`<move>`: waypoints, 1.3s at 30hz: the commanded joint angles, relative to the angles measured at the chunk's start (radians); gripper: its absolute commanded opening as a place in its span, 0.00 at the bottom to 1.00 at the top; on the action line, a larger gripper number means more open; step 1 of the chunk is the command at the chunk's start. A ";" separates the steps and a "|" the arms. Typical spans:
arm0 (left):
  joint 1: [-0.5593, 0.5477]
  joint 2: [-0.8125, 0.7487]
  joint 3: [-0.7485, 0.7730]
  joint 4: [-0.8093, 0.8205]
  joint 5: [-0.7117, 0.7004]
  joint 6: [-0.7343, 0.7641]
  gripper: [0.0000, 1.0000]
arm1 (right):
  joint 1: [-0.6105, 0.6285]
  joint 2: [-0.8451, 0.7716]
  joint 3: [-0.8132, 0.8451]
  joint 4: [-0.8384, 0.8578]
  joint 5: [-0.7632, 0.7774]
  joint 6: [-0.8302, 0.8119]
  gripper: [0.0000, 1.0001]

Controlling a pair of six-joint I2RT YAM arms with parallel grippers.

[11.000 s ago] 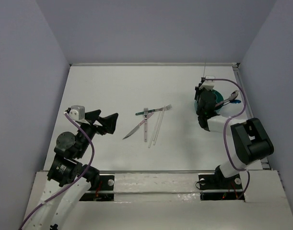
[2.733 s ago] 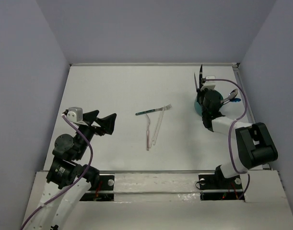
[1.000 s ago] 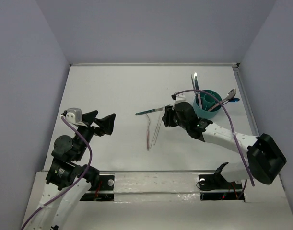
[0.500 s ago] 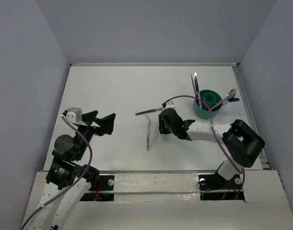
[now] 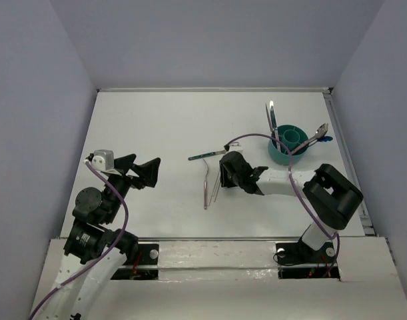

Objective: Sort the eating utensils into containers

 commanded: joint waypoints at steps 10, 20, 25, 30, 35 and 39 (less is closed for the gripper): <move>-0.007 0.001 0.027 0.038 0.002 0.007 0.99 | 0.016 0.002 0.023 0.054 -0.001 0.032 0.38; -0.007 0.002 0.027 0.041 0.007 0.009 0.99 | 0.016 -0.027 0.025 0.066 -0.017 0.015 0.38; -0.007 0.002 0.027 0.041 0.007 0.007 0.99 | 0.016 0.016 0.031 0.063 -0.006 0.022 0.38; -0.007 -0.001 0.027 0.039 0.005 0.007 0.99 | 0.016 0.040 0.028 0.064 -0.001 0.024 0.38; -0.007 -0.004 0.027 0.036 0.004 0.007 0.99 | 0.016 0.060 0.032 0.040 0.029 0.033 0.38; -0.007 -0.007 0.027 0.036 0.002 0.007 0.99 | 0.016 0.036 0.028 -0.005 0.077 0.039 0.36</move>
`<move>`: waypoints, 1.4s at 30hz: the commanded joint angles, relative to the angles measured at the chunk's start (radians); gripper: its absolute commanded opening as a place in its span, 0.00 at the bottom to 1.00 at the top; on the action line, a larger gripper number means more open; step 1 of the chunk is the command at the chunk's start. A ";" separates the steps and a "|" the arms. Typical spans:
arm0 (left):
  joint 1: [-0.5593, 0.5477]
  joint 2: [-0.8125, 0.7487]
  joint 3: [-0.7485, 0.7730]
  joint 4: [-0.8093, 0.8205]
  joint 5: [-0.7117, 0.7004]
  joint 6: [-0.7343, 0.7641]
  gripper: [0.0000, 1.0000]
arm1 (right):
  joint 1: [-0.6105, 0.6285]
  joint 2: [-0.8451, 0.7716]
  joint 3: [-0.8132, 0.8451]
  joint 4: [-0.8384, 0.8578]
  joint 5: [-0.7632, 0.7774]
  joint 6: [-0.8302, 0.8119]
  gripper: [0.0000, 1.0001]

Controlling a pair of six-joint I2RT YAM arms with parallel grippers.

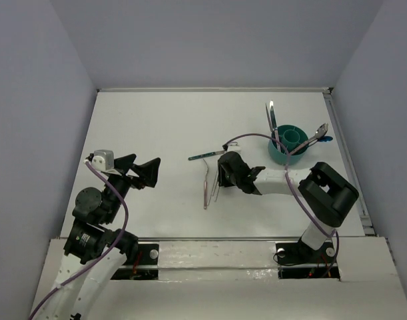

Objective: Sort the eating utensils into containers

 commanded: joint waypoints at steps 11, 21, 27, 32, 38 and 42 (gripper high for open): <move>-0.007 -0.010 0.029 0.035 0.002 0.006 0.99 | 0.010 -0.073 0.025 -0.210 0.175 -0.027 0.25; -0.007 -0.013 0.027 0.035 0.003 0.006 0.99 | -0.029 -0.013 0.117 -0.315 0.151 -0.131 0.31; -0.007 -0.016 0.027 0.033 0.003 0.006 0.99 | -0.078 0.077 0.191 -0.344 0.108 -0.168 0.31; -0.007 -0.017 0.026 0.035 0.005 0.006 0.99 | -0.124 0.120 0.238 -0.342 0.043 -0.196 0.29; -0.007 -0.019 0.026 0.035 0.005 0.006 0.99 | -0.124 0.134 0.269 -0.399 0.028 -0.197 0.11; -0.007 -0.021 0.026 0.036 0.008 0.006 0.99 | -0.124 0.099 0.254 -0.433 0.048 -0.207 0.00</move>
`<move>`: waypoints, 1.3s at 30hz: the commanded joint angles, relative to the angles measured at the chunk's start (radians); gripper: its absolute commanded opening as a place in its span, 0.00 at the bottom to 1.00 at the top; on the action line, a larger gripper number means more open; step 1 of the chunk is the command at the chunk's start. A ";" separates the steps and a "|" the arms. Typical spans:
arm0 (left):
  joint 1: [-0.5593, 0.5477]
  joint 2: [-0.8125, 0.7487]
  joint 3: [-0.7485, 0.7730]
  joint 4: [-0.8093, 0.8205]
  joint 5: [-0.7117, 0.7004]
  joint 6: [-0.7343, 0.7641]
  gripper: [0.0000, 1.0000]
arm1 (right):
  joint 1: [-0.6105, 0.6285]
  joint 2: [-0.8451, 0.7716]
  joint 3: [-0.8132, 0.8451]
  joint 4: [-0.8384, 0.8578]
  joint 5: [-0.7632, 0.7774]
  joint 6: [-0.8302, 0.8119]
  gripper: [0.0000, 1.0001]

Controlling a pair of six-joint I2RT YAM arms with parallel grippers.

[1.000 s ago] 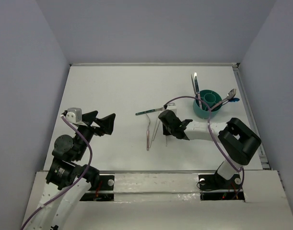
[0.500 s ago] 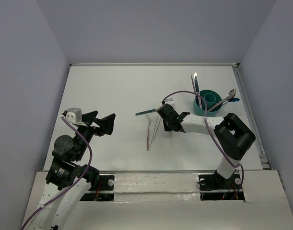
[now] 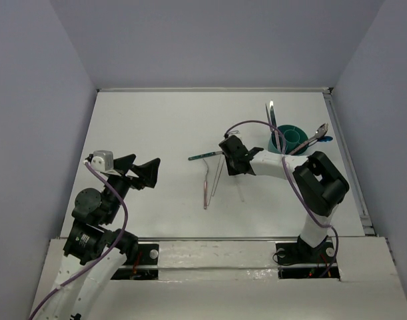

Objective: Sort the eating utensils into containers

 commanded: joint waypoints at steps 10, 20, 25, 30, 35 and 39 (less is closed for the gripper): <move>-0.007 -0.010 0.026 0.038 0.008 0.006 0.99 | -0.012 -0.230 -0.035 0.017 0.063 -0.011 0.00; -0.007 -0.007 0.026 0.043 0.009 0.006 0.99 | -0.153 -0.588 -0.107 0.291 0.261 -0.121 0.00; -0.007 -0.009 0.026 0.043 0.011 0.007 0.99 | -0.366 -0.651 -0.114 0.473 0.291 -0.153 0.00; -0.007 -0.013 0.026 0.043 0.011 0.007 0.99 | -0.489 -0.553 -0.111 0.694 0.351 -0.233 0.00; -0.007 -0.010 0.026 0.041 0.009 0.007 0.99 | -0.572 -0.446 -0.091 0.823 0.356 -0.276 0.00; -0.007 -0.004 0.027 0.043 0.009 0.009 0.99 | -0.582 -0.381 -0.094 0.894 0.342 -0.310 0.00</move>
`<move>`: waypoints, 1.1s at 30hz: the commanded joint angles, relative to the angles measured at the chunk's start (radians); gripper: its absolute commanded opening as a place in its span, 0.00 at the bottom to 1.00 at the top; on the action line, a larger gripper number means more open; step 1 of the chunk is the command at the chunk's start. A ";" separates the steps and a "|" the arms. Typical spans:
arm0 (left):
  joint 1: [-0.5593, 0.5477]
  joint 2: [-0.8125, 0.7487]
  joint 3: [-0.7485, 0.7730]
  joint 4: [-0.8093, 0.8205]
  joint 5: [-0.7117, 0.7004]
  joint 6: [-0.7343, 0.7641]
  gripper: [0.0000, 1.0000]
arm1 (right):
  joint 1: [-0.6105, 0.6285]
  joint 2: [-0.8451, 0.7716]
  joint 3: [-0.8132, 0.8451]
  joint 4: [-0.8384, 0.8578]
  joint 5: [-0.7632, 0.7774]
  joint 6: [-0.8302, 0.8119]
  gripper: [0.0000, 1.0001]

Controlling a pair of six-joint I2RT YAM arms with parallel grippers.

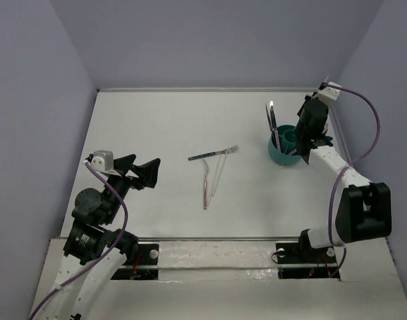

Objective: Sort the eating utensils into containers

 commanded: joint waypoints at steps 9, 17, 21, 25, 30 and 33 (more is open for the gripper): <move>-0.007 0.001 0.029 0.049 0.005 0.010 0.99 | -0.013 0.060 -0.125 0.310 -0.064 -0.048 0.00; -0.007 -0.002 0.027 0.044 0.007 0.009 0.99 | 0.011 0.041 -0.266 0.379 -0.113 -0.024 0.03; -0.007 0.000 0.027 0.044 0.007 0.007 0.99 | 0.036 0.008 -0.275 0.388 -0.121 -0.077 0.21; -0.007 -0.002 0.027 0.044 0.006 0.006 0.99 | 0.047 -0.028 -0.229 0.267 -0.142 -0.065 0.63; -0.007 -0.002 0.026 0.040 0.007 0.004 0.99 | 0.066 -0.100 -0.182 0.115 -0.171 -0.011 0.75; -0.007 0.003 0.026 0.041 0.005 0.004 0.99 | 0.125 -0.144 -0.165 0.021 -0.185 0.011 0.75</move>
